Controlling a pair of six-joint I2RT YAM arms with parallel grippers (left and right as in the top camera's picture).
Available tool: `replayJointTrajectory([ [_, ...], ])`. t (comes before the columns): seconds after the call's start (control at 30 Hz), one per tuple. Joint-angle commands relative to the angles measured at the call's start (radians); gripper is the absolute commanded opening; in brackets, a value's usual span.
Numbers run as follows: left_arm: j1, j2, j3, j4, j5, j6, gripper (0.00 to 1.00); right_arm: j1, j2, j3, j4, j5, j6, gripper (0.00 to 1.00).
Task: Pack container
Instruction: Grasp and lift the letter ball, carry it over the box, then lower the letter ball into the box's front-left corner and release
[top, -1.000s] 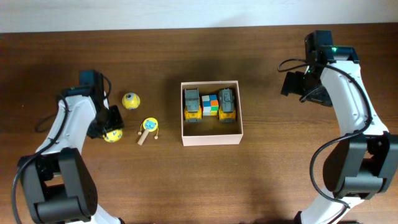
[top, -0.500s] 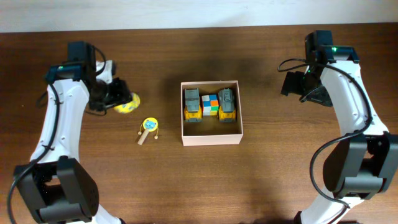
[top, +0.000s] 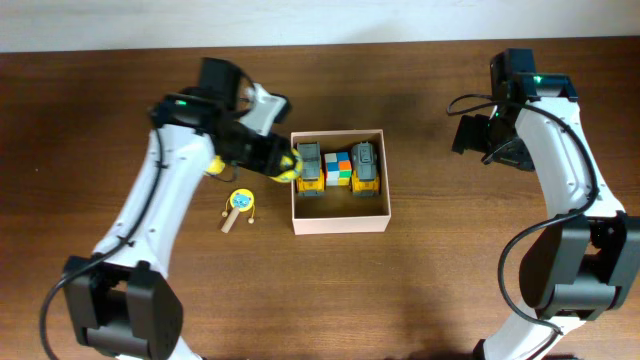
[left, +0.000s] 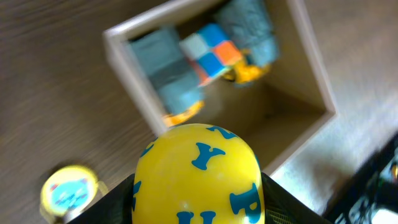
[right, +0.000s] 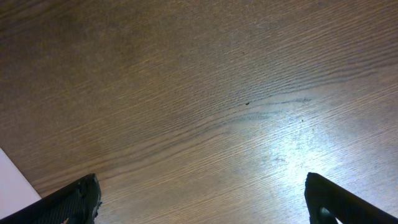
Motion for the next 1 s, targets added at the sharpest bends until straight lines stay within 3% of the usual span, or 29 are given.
replayJointTrajectory([
  [0.0,-0.082,0.008,0.02,0.011,-0.038,0.07,0.56,-0.005,0.004,-0.002,0.0,0.009,0.008,0.99],
  [0.3,-0.249,0.037,0.019,0.009,-0.301,0.068,0.57,-0.005,0.004,-0.002,0.0,0.009,0.008,0.99],
  [0.77,-0.257,0.208,0.019,-0.018,-0.381,0.06,0.54,-0.005,0.004,-0.002,0.0,0.009,0.008,0.99],
  [0.87,-0.257,0.21,0.019,-0.016,-0.384,0.06,0.64,-0.005,0.004,-0.002,0.0,0.009,0.008,0.99],
  [0.97,-0.257,0.21,0.019,-0.016,-0.388,0.06,0.66,-0.005,0.004,-0.002,0.0,0.009,0.008,0.99],
])
